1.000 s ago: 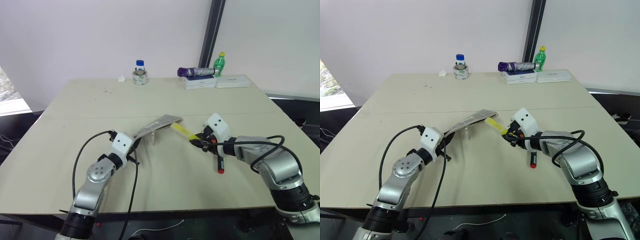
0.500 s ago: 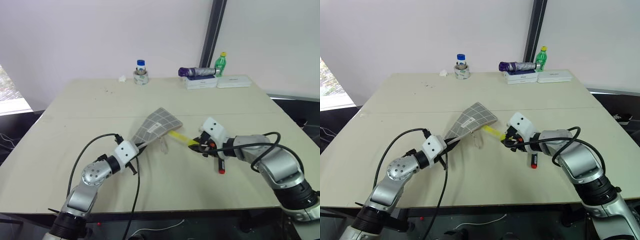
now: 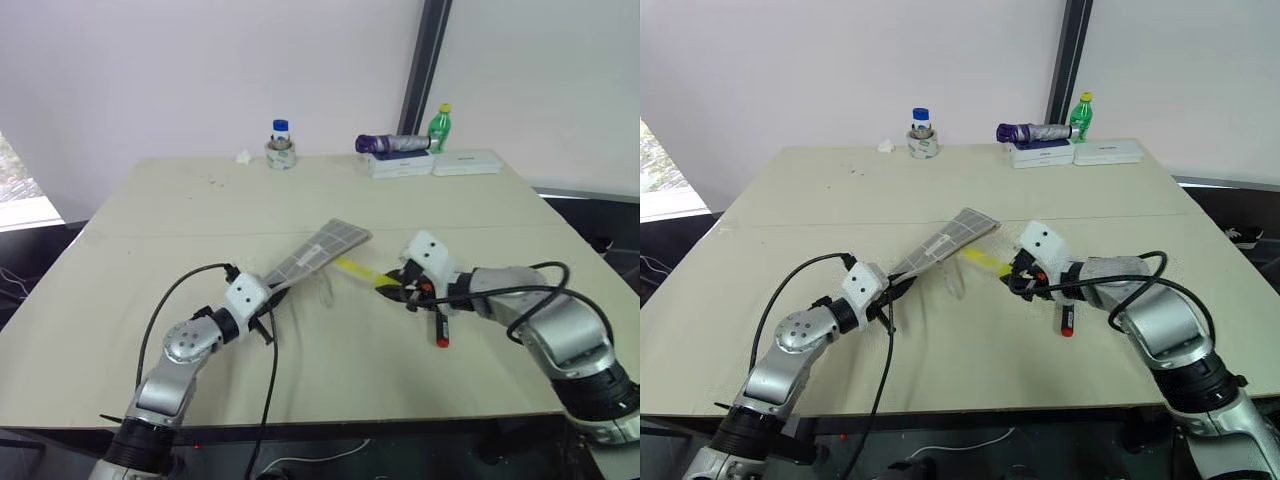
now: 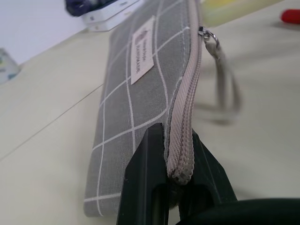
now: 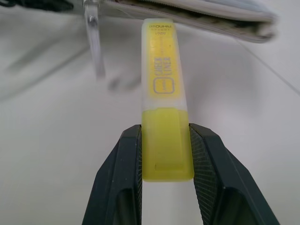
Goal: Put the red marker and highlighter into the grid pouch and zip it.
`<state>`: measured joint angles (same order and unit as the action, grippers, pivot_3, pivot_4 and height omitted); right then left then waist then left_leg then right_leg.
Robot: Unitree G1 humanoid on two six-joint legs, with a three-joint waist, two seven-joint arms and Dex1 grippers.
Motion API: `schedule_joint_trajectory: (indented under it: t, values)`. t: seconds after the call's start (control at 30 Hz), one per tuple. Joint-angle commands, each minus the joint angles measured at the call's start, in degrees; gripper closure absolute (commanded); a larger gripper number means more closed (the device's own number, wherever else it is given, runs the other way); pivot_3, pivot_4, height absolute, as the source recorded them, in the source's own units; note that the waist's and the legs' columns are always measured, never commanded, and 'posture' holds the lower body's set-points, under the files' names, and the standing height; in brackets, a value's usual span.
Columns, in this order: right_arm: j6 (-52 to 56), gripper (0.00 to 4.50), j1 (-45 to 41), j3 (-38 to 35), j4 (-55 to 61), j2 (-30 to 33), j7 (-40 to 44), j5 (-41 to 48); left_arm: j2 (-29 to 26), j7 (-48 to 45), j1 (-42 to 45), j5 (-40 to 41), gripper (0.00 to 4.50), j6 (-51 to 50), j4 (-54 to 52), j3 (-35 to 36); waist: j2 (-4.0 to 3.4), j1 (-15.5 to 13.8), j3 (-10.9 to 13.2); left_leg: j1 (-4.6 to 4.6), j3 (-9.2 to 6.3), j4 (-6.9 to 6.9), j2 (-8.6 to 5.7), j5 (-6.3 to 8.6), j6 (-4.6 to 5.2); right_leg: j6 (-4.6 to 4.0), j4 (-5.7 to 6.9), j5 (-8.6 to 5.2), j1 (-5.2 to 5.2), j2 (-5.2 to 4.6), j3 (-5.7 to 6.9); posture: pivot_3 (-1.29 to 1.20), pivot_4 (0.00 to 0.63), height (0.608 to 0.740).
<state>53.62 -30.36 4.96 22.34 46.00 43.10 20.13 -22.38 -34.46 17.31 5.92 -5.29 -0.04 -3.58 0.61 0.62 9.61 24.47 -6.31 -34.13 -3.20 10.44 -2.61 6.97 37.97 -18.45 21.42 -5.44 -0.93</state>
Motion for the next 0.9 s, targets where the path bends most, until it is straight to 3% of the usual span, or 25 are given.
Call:
schedule_joint_trajectory:
  t: [0.03, 0.27, 0.9]
  values:
    - [0.0, 3.63, 0.6, -4.1, 3.1, 1.4, 0.7, 1.9, 0.3, 0.7, 1.3, 2.3, 4.50, -2.0, -0.3, 2.2, 0.01, 0.1, 0.0, 0.00, -0.01, 0.00, 0.00, 0.00, 0.00, 0.00, 0.00, 0.00, -0.01, 0.00, 0.02, 0.00, 0.150, 0.740]
    - [0.4, 3.63, 0.3, -6.2, 1.7, 1.8, -0.9, 1.6, 0.2, -0.1, 1.4, 2.5, 4.50, -2.0, -0.1, 1.8, 0.01, 0.1, 0.0, -0.01, 0.01, 0.00, 0.00, 0.00, 0.00, 0.00, 0.00, 0.00, -0.01, 0.00, 0.01, 0.00, 0.150, 0.740]
    - [-0.5, 3.63, -1.5, -3.6, -2.2, -1.0, -3.4, 0.8, 0.1, -1.1, 0.0, 2.7, 4.50, -2.2, -2.7, 0.8, 0.01, 0.0, 0.0, 0.00, 0.01, 0.00, 0.00, 0.00, 0.00, 0.00, 0.00, 0.00, 0.00, -0.01, 0.00, 0.00, 0.150, 0.740]
